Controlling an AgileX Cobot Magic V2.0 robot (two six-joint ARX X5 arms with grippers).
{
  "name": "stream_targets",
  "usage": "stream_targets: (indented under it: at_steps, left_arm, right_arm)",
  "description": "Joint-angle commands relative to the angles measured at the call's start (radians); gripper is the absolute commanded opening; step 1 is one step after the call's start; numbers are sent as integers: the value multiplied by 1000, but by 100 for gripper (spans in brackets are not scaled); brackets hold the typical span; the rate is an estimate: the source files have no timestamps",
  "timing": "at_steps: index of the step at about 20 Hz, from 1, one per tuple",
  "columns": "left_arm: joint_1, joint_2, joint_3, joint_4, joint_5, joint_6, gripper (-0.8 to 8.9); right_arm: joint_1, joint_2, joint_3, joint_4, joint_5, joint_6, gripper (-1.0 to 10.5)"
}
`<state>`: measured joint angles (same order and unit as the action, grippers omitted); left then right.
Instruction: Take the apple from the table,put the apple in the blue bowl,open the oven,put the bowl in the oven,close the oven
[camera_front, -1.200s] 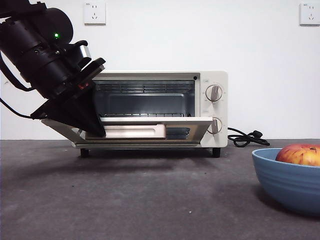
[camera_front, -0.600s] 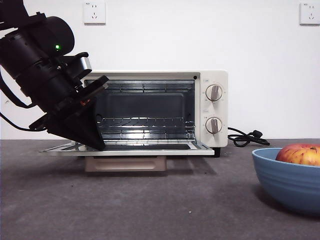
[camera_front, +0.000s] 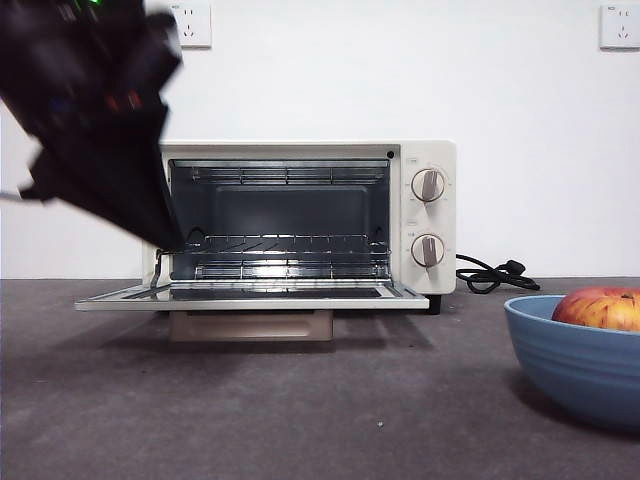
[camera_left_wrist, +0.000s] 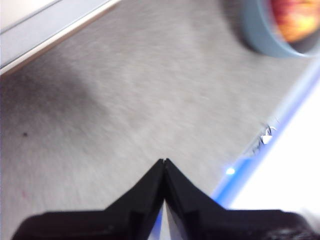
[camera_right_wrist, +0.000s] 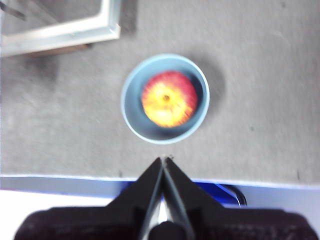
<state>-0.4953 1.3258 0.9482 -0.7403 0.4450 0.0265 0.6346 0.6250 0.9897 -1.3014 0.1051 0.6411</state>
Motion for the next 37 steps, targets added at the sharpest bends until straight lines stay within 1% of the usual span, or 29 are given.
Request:
stream_targets:
  at_steps: [1,3,4,6,8,11,13,15,17,21,25,28,34,35,36,37]
  left_arm:
    - [-13,-112,-10,-71,0,22,-6]
    - [-23,-203,-10,-147,-2,29,-6]
    - [-29,-241,-10,-185,-13,30,-6]
    - [-47,-303,-10,-257,-95,30,-6]
    - [-63,-341,-10,-319,-184,35,-6]
    - [-75,-376,-10,-362,-185,56,-6]
    - [-76,-386,-10,-366,-180,56,-6]
    - [-76,-387,-10,-367,-180,56,-6]
    - [-76,-387,-10,-370,-180,63,-6]
    - [-76,-388,-10,-374,-180,88,-6]
    - [-76,-388,-10,-372,-180,100,-6]
    - [-76,-388,-10,-371,-180,100,-6]
    - [-76,-388,-10,-371,-180,101,-6]
    - [-76,-388,-10,-371,-180,101,-6]
    - [-76,-388,-10,-371,-180,101,-6]
    - [-76,-388,-10,-370,-180,101,-6]
  right_arm:
    - [1,0,-68,-8,-15,70,19]
    - [1,1,-150,0,-39,123,153]
    - [1,1,-190,26,-47,140,177]
    - [0,5,-252,102,-61,186,192]
    - [-2,21,-275,140,-25,218,193]
    - [-5,76,-277,155,31,232,193]
    - [-30,134,-277,180,27,230,193]
    - [-63,188,-277,234,-2,223,193]
    - [-97,227,-277,266,-12,218,193]
    - [-185,281,-277,295,-28,166,192]
    - [-257,328,-277,329,-69,140,192]
    - [-269,388,-277,372,-93,134,192]
    - [-269,529,-277,393,-79,110,186]
    - [-269,544,-277,404,-79,110,176]
    - [-269,555,-277,412,-81,110,97]
    - [-269,563,-277,415,-82,110,-8]
